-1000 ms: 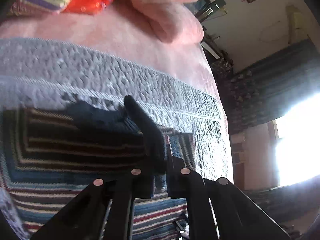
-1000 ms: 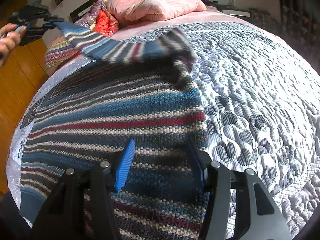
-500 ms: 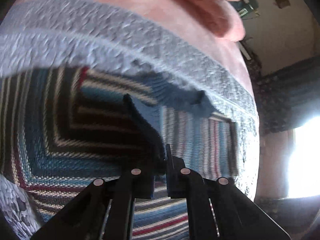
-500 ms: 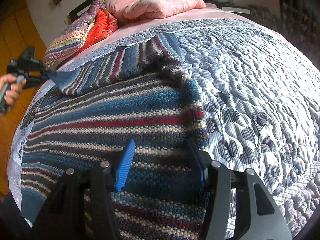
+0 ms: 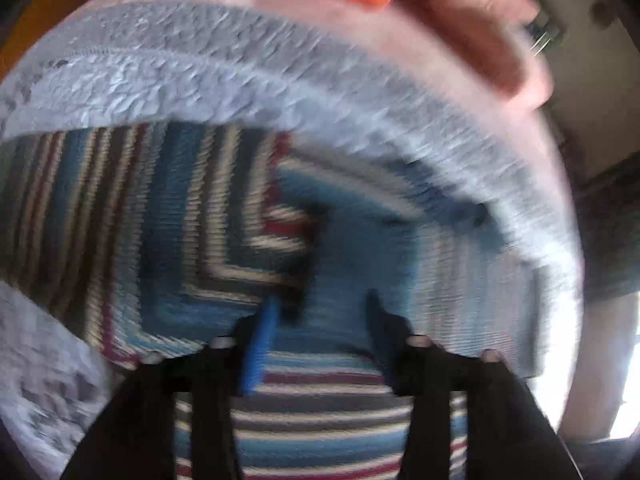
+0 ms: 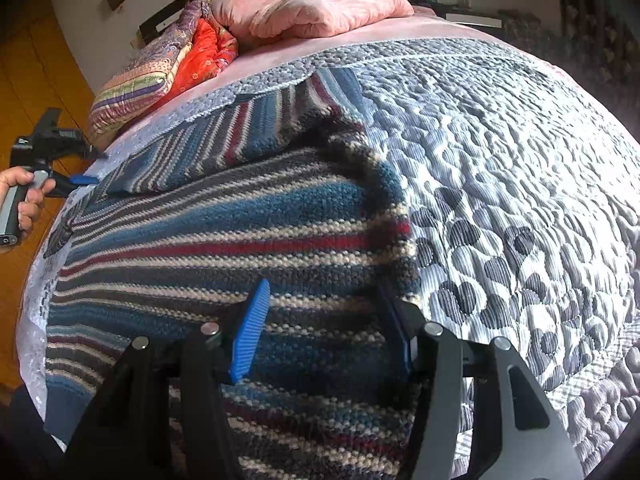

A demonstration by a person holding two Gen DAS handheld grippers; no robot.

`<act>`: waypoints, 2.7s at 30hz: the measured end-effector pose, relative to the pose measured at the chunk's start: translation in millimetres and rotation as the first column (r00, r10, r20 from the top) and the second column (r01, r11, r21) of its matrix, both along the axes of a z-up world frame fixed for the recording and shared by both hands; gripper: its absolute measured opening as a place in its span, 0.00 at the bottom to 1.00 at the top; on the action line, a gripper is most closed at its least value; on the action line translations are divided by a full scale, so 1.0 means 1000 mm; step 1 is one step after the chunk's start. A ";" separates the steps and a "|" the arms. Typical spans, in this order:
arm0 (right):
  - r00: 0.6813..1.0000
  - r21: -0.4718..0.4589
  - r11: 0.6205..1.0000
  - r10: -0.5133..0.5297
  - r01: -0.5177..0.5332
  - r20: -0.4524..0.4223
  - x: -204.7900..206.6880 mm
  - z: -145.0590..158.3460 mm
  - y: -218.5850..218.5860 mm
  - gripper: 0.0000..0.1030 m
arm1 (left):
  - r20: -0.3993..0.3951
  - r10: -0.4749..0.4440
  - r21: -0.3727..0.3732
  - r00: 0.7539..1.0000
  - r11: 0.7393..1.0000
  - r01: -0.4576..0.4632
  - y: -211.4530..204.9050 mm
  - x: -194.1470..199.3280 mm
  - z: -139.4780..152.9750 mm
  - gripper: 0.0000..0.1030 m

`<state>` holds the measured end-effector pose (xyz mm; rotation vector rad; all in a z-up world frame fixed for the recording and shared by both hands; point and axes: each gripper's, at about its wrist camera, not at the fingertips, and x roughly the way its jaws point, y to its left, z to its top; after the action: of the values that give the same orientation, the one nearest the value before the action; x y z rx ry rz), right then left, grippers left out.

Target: Fold small clothes

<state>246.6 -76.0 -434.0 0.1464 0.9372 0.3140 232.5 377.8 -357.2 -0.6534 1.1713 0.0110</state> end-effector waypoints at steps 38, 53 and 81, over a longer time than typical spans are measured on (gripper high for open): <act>0.914 -0.051 0.913 0.405 -0.405 -0.012 -0.051 0.091 0.229 0.59 | 0.028 0.758 -0.260 0.652 0.635 -0.727 0.480 -0.157 -0.079 0.73; 0.915 -0.050 0.914 0.400 -0.403 -0.052 -0.055 0.085 0.234 0.60 | 0.080 0.743 -0.180 0.665 0.667 -0.723 0.494 -0.142 -0.078 0.08; 0.967 0.145 0.958 0.255 -0.248 -0.026 -0.042 0.125 0.158 0.60 | 0.403 0.218 -0.156 0.889 0.973 -0.168 0.216 0.023 0.081 0.07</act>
<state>204.8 82.0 -308.8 0.1646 0.9798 0.6157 255.4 594.0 -275.8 -0.8292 0.6918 -0.0287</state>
